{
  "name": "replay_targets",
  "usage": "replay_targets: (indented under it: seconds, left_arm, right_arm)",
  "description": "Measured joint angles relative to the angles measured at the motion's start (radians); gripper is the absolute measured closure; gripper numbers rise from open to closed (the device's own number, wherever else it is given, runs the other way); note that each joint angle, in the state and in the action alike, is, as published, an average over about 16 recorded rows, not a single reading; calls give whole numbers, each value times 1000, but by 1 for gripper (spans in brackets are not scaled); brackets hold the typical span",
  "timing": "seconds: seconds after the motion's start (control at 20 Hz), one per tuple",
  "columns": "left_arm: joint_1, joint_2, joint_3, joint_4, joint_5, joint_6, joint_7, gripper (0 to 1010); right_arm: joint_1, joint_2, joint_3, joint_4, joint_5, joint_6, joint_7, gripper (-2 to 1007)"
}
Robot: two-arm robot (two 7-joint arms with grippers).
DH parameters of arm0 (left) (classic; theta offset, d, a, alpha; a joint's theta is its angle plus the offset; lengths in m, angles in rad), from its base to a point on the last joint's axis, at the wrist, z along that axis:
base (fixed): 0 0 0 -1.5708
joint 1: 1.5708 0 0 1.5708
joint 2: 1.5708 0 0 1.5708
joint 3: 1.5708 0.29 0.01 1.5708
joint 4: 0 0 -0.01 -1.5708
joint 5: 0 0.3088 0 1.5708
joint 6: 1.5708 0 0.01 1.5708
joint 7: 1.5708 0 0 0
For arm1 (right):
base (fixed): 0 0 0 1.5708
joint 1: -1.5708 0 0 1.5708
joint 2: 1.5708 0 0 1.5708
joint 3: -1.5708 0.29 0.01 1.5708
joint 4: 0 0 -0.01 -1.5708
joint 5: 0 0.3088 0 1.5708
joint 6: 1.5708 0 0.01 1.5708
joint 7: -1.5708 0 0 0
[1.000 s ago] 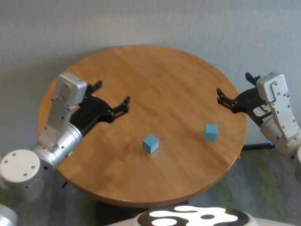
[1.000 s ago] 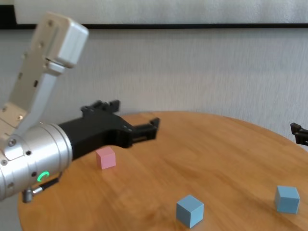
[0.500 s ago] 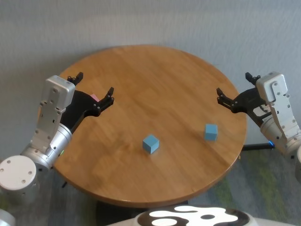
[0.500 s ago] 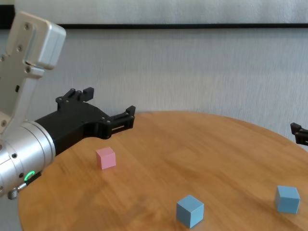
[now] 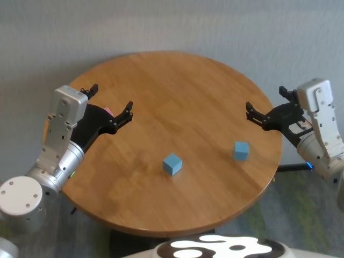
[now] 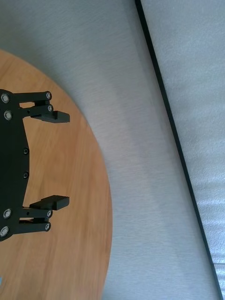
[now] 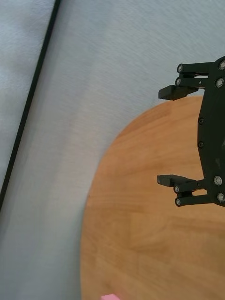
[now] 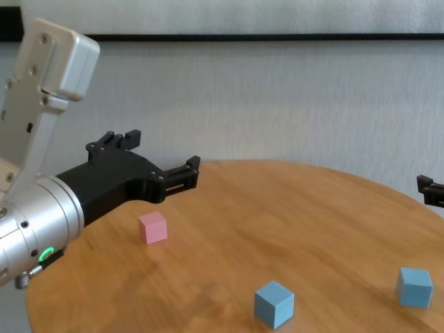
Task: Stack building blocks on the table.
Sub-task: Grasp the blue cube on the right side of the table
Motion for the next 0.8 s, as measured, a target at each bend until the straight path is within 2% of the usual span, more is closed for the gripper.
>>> replay_targets:
  seconds: [0.25, 0.45, 0.65, 0.8]
  left_arm:
    - [-2, 1, 3, 0, -6, 6, -4, 9]
    - [-3, 1, 4, 0, -9, 9, -7, 8]
    - [-4, 1, 5, 0, -11, 12, -8, 8]
    - [-4, 2, 5, 0, -12, 13, -9, 8]
  right_arm:
    - [-71, -24, 40, -132, 79, 159, -49, 0]
    - [-126, -53, 65, -236, 130, 295, -103, 0]
    - [-157, -88, 73, -297, 145, 407, -164, 0]
    - [-165, -116, 70, -315, 140, 465, -201, 0]
